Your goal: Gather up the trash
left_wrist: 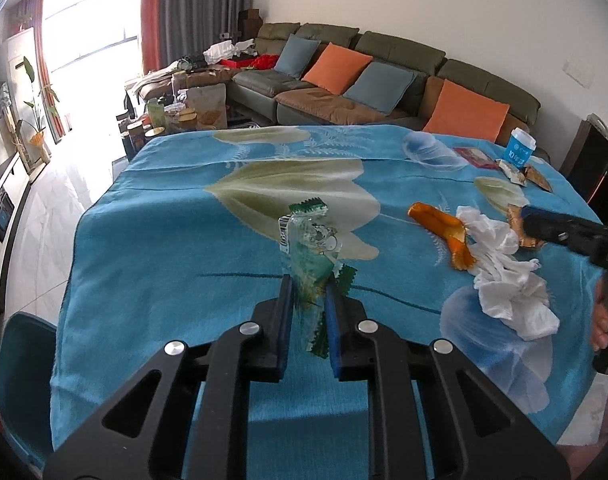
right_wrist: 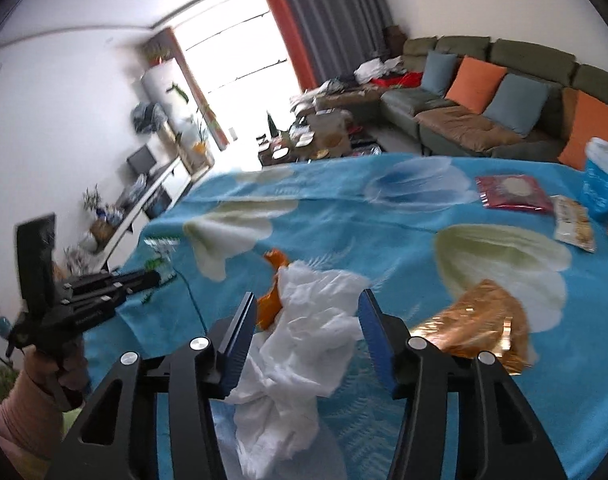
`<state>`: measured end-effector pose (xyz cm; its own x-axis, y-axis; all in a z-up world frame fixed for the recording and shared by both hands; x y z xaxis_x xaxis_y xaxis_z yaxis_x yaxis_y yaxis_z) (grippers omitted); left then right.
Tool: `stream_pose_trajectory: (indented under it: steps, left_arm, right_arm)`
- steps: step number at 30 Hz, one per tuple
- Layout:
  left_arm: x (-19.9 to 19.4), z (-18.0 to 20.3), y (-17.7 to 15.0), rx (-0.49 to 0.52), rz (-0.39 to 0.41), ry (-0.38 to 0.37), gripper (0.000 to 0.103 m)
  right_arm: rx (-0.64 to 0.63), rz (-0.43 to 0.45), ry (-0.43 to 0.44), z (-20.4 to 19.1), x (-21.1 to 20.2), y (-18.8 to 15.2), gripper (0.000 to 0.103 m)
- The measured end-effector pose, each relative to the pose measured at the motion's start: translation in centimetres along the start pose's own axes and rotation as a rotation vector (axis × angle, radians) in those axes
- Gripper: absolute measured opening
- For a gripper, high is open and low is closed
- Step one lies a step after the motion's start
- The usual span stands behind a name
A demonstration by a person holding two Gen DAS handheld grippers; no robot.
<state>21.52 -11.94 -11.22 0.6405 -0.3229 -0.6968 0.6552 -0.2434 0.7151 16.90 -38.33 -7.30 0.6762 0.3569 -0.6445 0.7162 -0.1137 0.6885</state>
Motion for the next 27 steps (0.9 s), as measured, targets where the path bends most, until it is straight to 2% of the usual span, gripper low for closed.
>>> stream_pose_trajectory:
  steps: [5, 7, 13, 19, 27]
  left_arm:
    - [-1.5, -0.6, -0.6, -0.012, 0.016, 0.003, 0.015]
    - [-2.1, -0.8, -1.0, -0.017, 0.022, 0.006, 0.015]
    - [-3.9, -1.8, -1.9, -0.036, 0.038, 0.014, 0.015]
    - [-5.4, -2.2, -2.8, -0.046, 0.057, 0.019, 0.015]
    - [-6.7, -3.1, -3.7, -0.070, 0.065, 0.022, 0.015]
  right_arm:
    - [-0.005, -0.058, -0.028, -0.1, 2.1, -0.9, 0.039]
    - [0.002, -0.070, -0.031, 0.1, 2.6, -1.1, 0.028]
    - [0.018, -0.052, -0.024, 0.2, 2.1, -1.0, 0.008]
    - [0.025, -0.021, -0.021, 0.2, 1.3, -0.5, 0.004]
    - [0.024, 0.058, -0.014, -1.1, -1.1, 0.8, 0.003]
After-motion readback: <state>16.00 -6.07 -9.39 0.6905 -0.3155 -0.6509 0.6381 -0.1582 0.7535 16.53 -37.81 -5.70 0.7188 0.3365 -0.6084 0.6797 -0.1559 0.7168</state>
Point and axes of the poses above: each gripper's, at about its wrist camera, not at the fingertips, and x roughly the way its jaws point, z to its right, y to its top, the point moved 9 cm from there along x, roughly the way its jaws point, and after that the axes turned 2 degrees about x, right-handed, at the moved point
